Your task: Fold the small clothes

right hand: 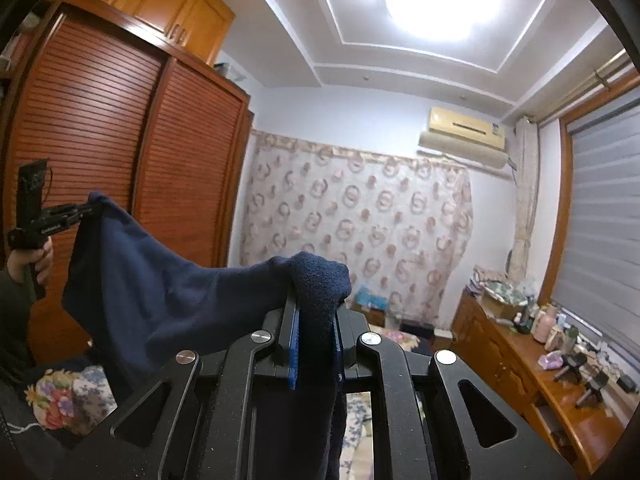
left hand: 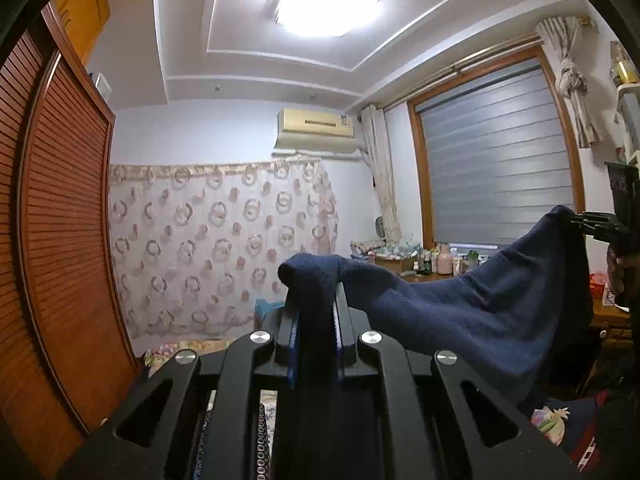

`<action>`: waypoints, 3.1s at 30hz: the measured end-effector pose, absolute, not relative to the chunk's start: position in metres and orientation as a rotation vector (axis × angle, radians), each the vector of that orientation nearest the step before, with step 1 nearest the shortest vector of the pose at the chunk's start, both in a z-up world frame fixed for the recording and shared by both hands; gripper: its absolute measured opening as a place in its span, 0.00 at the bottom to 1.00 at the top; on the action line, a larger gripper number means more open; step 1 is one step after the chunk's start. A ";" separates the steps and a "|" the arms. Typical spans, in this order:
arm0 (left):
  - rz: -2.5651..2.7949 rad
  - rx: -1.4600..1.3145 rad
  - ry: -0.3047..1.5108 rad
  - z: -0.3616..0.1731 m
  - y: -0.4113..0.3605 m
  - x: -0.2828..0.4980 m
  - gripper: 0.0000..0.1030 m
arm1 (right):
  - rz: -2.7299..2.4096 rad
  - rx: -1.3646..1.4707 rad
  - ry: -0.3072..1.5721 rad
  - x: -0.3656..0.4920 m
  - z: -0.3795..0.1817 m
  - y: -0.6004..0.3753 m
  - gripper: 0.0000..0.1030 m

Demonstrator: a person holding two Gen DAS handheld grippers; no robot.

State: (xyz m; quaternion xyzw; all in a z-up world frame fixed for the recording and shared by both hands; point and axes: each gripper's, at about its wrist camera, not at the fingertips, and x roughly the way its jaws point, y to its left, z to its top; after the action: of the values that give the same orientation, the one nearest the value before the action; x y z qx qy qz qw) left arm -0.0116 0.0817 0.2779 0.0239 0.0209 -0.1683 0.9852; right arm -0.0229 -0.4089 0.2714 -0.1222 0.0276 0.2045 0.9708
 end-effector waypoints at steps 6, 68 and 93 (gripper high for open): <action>-0.332 0.059 0.164 0.230 0.057 0.062 0.10 | 0.376 -0.240 0.201 0.053 0.220 -0.422 0.10; -0.207 0.046 0.869 -0.070 -0.001 0.194 0.54 | 0.221 0.006 0.852 0.264 -0.109 -0.466 0.42; -0.082 0.083 0.827 -0.075 0.004 0.213 0.50 | 0.254 -0.059 0.836 0.264 -0.119 -0.455 0.17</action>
State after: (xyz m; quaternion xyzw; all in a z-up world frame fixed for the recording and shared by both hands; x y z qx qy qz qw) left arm 0.2132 0.0040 -0.0746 0.0403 0.4017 -0.0400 0.9140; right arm 0.2645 -0.4555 -0.1191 -0.0287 0.4047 0.1230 0.9057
